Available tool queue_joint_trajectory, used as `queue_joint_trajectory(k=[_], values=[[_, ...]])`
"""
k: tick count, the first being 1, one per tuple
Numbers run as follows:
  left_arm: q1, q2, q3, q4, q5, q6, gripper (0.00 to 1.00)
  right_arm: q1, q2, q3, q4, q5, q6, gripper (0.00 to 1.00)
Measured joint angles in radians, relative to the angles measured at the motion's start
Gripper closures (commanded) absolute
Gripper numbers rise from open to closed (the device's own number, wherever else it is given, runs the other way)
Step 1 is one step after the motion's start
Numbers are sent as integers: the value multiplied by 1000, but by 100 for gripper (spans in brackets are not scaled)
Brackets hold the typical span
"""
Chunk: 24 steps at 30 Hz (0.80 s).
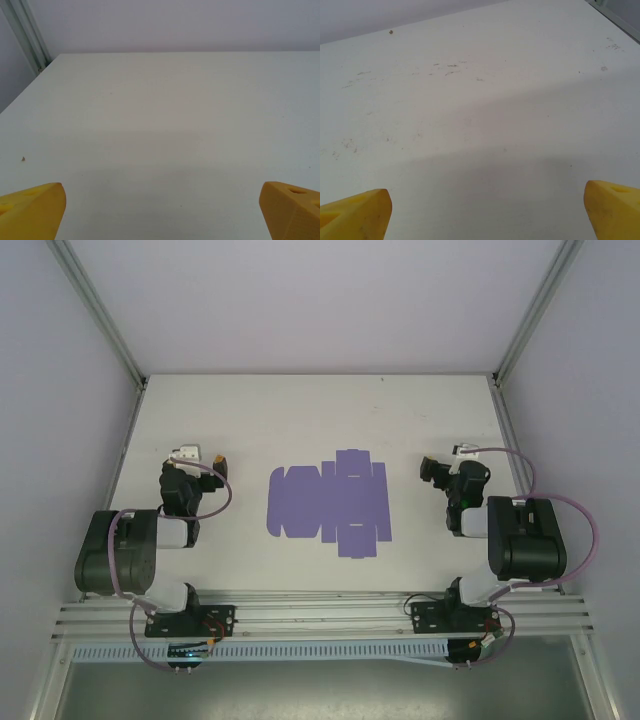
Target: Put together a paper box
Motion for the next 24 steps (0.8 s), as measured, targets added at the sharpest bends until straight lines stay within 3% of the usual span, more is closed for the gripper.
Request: queue_joint_trajectory(k=[24], values=[[0, -3, 0, -6, 0, 0, 1, 0, -3, 3, -13, -1, 0, 1]])
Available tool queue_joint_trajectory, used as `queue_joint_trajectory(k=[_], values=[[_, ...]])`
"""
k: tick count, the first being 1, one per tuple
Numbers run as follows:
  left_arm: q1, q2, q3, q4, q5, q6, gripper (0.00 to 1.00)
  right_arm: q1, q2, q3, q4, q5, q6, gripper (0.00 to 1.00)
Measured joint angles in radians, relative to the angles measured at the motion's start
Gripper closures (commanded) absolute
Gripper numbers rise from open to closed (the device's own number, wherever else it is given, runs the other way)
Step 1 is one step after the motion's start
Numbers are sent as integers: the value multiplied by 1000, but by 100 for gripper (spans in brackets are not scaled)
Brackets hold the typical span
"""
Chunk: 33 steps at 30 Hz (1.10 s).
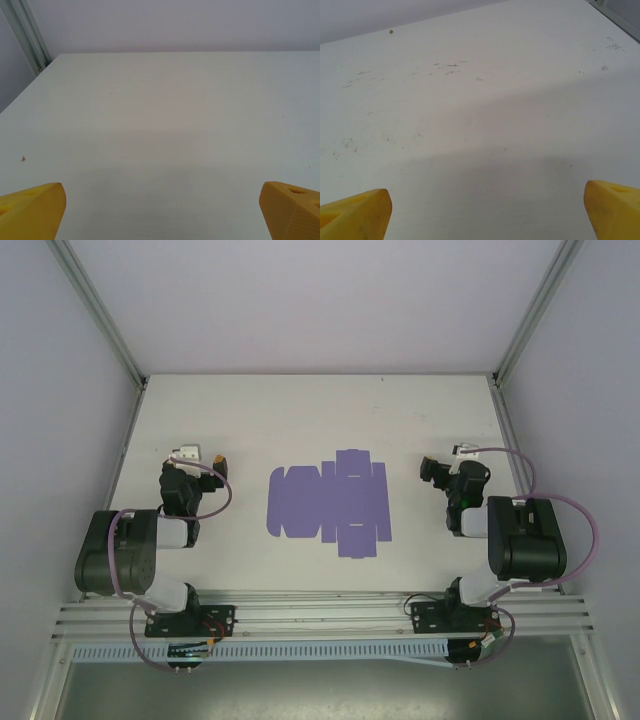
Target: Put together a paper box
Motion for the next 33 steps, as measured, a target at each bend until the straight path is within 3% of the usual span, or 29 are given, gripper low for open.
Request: queue_joint_trajectory(k=[3, 7, 10, 13, 16, 21, 23, 26, 33], values=[[0, -76, 16, -112, -3, -1, 1, 0, -67, 33, -121, 8, 2, 1], [0, -301, 116, -393, 21, -72, 1, 10, -281, 106, -332, 56, 47, 2], [0, -388, 268, -618, 118, -190, 1, 36, -402, 211, -520, 89, 128, 7], [-4, -403, 348, -746, 293, -314, 1, 97, -430, 335, -743, 111, 235, 8], [-50, -359, 365, -889, 390, -410, 2, 235, -393, 422, -933, 134, 319, 10], [-201, -178, 409, -1076, 447, -481, 1, 435, -245, 450, -1082, 94, 410, 28], [-229, -111, 421, -1107, 481, -500, 1, 471, -164, 451, -1115, 76, 438, 43], [-238, -55, 426, -1136, 510, -518, 1, 497, -42, 474, -1144, 40, 470, 51], [-255, 0, 451, -1166, 550, -529, 1, 509, 130, 569, -1186, 16, 482, 54]])
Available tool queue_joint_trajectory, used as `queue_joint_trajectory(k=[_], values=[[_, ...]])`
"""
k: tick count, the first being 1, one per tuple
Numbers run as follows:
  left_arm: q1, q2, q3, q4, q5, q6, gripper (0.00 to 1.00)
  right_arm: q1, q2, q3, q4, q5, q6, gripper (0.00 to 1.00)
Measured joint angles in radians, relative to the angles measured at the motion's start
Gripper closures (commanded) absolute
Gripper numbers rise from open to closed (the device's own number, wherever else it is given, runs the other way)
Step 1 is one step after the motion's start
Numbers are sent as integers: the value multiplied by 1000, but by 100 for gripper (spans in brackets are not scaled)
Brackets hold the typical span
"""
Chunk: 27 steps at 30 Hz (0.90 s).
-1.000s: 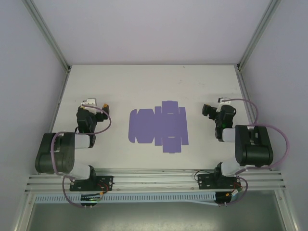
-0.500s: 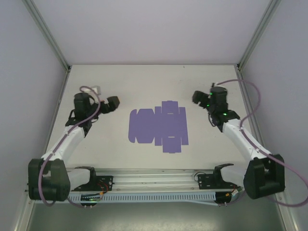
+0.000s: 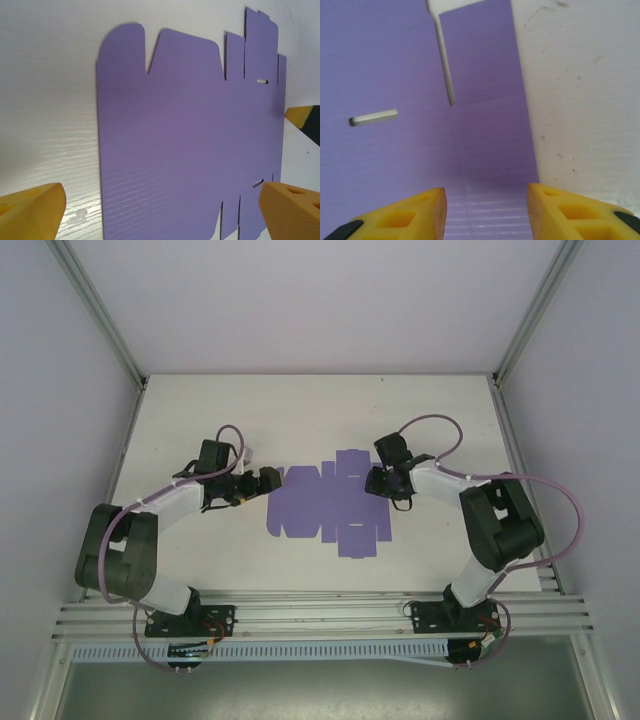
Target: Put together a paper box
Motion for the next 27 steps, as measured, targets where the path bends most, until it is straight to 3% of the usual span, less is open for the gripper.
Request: queue_joint_trajectory(k=[17, 27], values=[[-36, 172, 117, -127, 21, 3, 1, -52, -13, -116, 151, -57, 48, 57], [-92, 256, 259, -286, -56, -5, 1, -60, -18, -140, 188, -76, 42, 58]])
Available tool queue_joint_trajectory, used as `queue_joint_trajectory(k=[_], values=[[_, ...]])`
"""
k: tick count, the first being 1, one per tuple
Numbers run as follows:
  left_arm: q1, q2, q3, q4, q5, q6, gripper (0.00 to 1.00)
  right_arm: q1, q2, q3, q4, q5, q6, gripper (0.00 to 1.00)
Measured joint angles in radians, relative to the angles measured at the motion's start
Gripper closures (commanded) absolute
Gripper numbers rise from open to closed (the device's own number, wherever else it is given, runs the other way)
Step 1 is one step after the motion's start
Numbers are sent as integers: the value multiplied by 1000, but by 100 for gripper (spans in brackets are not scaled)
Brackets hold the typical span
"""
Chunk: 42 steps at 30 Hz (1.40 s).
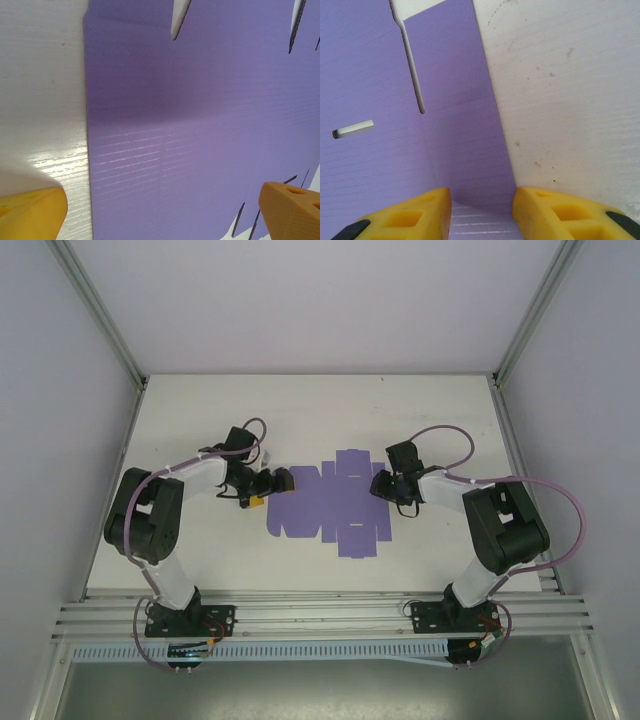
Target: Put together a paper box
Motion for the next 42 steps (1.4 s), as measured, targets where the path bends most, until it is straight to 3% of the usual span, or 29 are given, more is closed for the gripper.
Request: queue_joint_trajectory(k=[19, 29, 32, 37, 42], values=[[-49, -26, -8, 69, -17, -78, 1, -15, -8, -39, 71, -29, 4, 60], [-53, -306, -112, 286, -19, -128, 2, -30, -11, -68, 140, -33, 27, 60], [-59, -396, -148, 438, 44, -143, 2, -33, -12, -76, 155, -40, 29, 61], [-131, -394, -166, 595, 206, -170, 10, -37, -14, -89, 186, -55, 26, 61], [-131, -318, -163, 587, 228, -153, 34, -37, -18, -101, 211, -59, 26, 61]])
